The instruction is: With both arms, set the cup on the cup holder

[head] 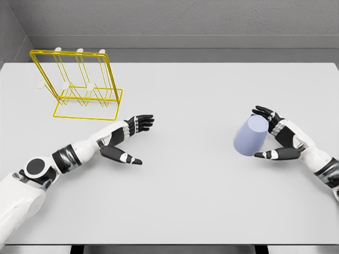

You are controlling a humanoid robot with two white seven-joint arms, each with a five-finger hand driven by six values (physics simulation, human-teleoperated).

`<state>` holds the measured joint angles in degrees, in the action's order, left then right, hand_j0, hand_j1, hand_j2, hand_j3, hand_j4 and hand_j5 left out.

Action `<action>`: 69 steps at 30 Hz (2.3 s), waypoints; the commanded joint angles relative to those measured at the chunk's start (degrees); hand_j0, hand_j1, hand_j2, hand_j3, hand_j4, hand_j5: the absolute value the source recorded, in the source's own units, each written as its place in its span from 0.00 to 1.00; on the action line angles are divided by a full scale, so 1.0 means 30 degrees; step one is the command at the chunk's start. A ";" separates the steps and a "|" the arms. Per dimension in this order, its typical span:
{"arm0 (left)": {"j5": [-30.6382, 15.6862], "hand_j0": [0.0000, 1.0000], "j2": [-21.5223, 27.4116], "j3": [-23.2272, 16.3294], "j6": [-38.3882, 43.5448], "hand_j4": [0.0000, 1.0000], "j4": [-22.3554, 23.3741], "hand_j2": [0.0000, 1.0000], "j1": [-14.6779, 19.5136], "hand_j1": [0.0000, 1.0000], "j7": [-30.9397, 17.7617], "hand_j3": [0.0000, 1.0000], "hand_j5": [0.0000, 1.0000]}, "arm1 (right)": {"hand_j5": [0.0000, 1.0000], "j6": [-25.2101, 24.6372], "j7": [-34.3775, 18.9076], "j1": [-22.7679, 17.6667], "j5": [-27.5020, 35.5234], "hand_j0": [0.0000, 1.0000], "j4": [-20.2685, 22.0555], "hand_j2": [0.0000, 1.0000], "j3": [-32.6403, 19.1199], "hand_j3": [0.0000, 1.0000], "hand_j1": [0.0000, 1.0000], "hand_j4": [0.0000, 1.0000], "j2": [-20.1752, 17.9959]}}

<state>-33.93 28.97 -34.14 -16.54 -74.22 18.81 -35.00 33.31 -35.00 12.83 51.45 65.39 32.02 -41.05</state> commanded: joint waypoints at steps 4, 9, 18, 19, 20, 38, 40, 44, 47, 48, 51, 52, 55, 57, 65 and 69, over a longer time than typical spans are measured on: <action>-0.0147 1.00 0.0041 0.0012 0.0004 1.00 -0.0015 1.00 -0.0029 1.00 -0.0001 1.00 1.00 | 1.00 -0.0027 -0.0001 0.0117 0.0106 1.00 0.0030 1.00 0.0049 1.00 1.00 1.00 0.0413; -0.0147 1.00 0.0041 0.0012 0.0004 1.00 -0.0015 1.00 -0.0029 1.00 -0.0001 1.00 1.00 | 1.00 -0.0028 -0.0001 0.0176 -0.0392 1.00 0.0030 1.00 0.0108 1.00 1.00 1.00 0.0588; -0.0147 1.00 0.0012 -0.0018 0.0004 1.00 -0.0015 1.00 0.0000 1.00 -0.0001 1.00 1.00 | 1.00 -0.0057 -0.0001 0.0293 -0.0450 1.00 0.0030 1.00 0.0108 1.00 1.00 1.00 0.0735; -0.0118 1.00 0.0012 -0.0018 0.0004 1.00 -0.0015 1.00 0.0000 1.00 -0.0001 1.00 1.00 | 1.00 -0.0028 -0.0001 0.0323 -0.0480 1.00 0.0030 1.00 0.0108 1.00 1.00 1.00 0.0823; -0.0117 1.00 0.0012 -0.0018 0.0004 1.00 -0.0045 1.00 0.0000 1.00 -0.0001 1.00 1.00 | 1.00 -0.0057 -0.0001 0.0323 -0.0480 1.00 0.0030 1.00 0.0108 1.00 1.00 1.00 0.0823; -0.0146 1.00 0.0158 -0.0018 0.0004 1.00 -0.0045 1.00 0.0000 1.00 -0.0001 1.00 1.00 | 0.64 -0.0028 -0.0001 0.0469 -0.0480 0.64 -0.0175 0.64 0.0108 0.64 0.64 0.64 0.0969; -0.0147 1.00 0.0158 -0.0018 0.0004 1.00 -0.0045 1.00 0.0000 1.00 -0.0001 1.00 1.00 | 0.64 0.0060 -0.0001 0.0498 -0.0480 0.64 -0.0145 0.64 0.0078 0.64 0.64 0.64 0.0969; -0.0147 1.00 0.0188 -0.0018 0.0004 1.00 -0.0045 1.00 0.0000 1.00 -0.0001 1.00 1.00 | 0.64 0.0148 -0.0001 0.0762 -0.0480 0.64 0.0030 0.64 -0.0009 0.64 0.64 0.64 0.0969; -0.0147 1.00 0.0188 -0.0018 -0.0025 1.00 -0.0045 1.00 0.0000 1.00 -0.0001 1.00 1.00 | 0.64 0.0177 -0.0001 0.1055 -0.0480 0.64 0.0177 0.64 -0.0068 0.64 0.64 0.64 0.0911; -0.0147 1.00 0.0188 -0.0018 -0.0025 1.00 -0.0045 1.00 0.0000 1.00 -0.0001 1.00 1.00 | 0.64 0.0177 -0.0001 0.1172 -0.0480 0.64 0.0323 0.64 -0.0068 0.64 0.64 0.64 0.0911; -0.0176 1.00 0.0217 -0.0018 -0.0025 1.00 -0.0045 1.00 0.0000 1.00 -0.0001 1.00 1.00 | 0.64 0.0177 -0.0001 0.1201 -0.0509 0.64 0.0704 0.64 -0.0068 0.64 0.64 0.64 0.0911; -0.0147 1.00 0.0217 -0.0018 -0.0025 1.00 -0.0045 1.00 0.0000 1.00 -0.0001 1.00 1.00 | 0.64 0.0178 -0.0001 0.1201 -0.0597 0.64 0.0821 0.64 -0.0039 0.64 0.64 0.64 0.0911; -0.0147 1.00 0.0217 -0.0018 -0.0025 1.00 -0.0045 1.00 0.0000 1.00 -0.0001 1.00 1.00 | 0.64 0.0177 -0.0001 0.1407 -0.0597 0.64 0.1407 0.64 -0.0039 0.64 0.64 0.64 0.0911; -0.0147 1.00 0.0188 0.0012 -0.0054 1.00 -0.0045 1.00 0.0000 1.00 -0.0001 1.00 1.00 | 0.64 0.0177 -0.0001 0.1407 -0.0684 0.64 0.1759 0.64 0.0049 0.64 0.64 0.64 0.0969; -0.0205 1.00 0.0012 0.0012 -0.0054 1.00 0.0043 1.00 0.0000 1.00 -0.0001 1.00 1.00 | 0.65 -0.0028 -0.0001 0.2168 -0.1592 0.65 0.1759 0.65 0.0225 0.65 0.65 0.65 0.2521; -0.0264 1.00 0.0158 0.0012 -0.0054 1.00 0.0014 1.00 0.0000 1.00 -0.0001 1.00 1.00 | 0.65 -0.0116 -0.0001 0.2285 -0.2617 0.65 0.1700 0.65 0.0225 0.65 0.65 0.65 0.3547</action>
<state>-34.30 29.26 -34.11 -16.67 -74.12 18.81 -35.00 33.19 -35.00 19.69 44.86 70.47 32.69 -31.84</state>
